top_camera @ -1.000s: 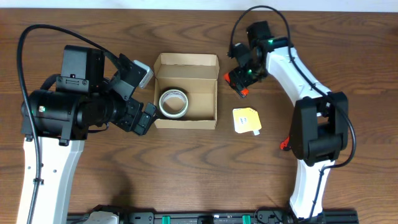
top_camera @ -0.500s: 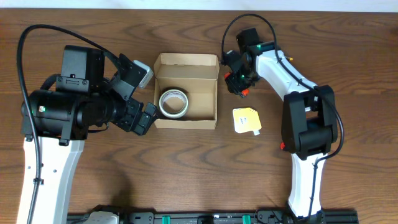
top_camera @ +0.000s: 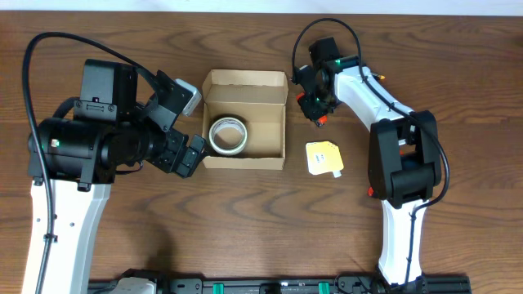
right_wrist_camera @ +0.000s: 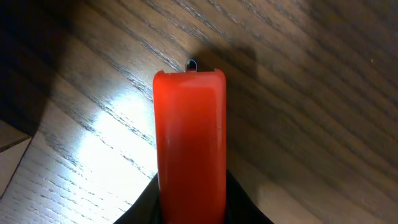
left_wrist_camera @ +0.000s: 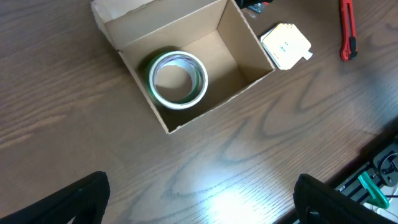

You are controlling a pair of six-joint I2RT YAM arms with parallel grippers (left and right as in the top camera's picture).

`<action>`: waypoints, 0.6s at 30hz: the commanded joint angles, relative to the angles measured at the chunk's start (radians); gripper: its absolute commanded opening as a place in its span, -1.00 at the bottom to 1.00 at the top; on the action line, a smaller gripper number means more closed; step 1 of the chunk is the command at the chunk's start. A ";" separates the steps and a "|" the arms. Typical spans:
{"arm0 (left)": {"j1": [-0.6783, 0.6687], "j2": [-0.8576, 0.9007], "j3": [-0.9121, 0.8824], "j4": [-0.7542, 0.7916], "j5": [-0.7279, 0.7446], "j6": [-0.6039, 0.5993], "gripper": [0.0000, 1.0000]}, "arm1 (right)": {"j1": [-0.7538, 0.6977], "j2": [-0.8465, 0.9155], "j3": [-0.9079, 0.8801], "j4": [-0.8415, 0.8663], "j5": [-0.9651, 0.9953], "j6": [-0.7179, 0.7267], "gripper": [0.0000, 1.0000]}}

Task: Pack container
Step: 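Carry the red stapler into the box beside the tapes, release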

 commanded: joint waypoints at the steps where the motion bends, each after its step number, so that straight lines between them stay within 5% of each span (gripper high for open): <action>1: 0.002 -0.001 0.014 -0.003 -0.004 0.006 0.91 | 0.006 -0.008 0.050 -0.044 0.021 0.056 -0.91; 6: 0.002 -0.001 0.014 -0.003 -0.004 0.006 0.90 | 0.009 -0.098 0.173 -0.137 0.021 0.121 -0.93; 18: 0.002 -0.001 0.014 -0.003 -0.004 0.006 0.91 | 0.125 -0.331 0.263 -0.283 0.022 0.537 -0.95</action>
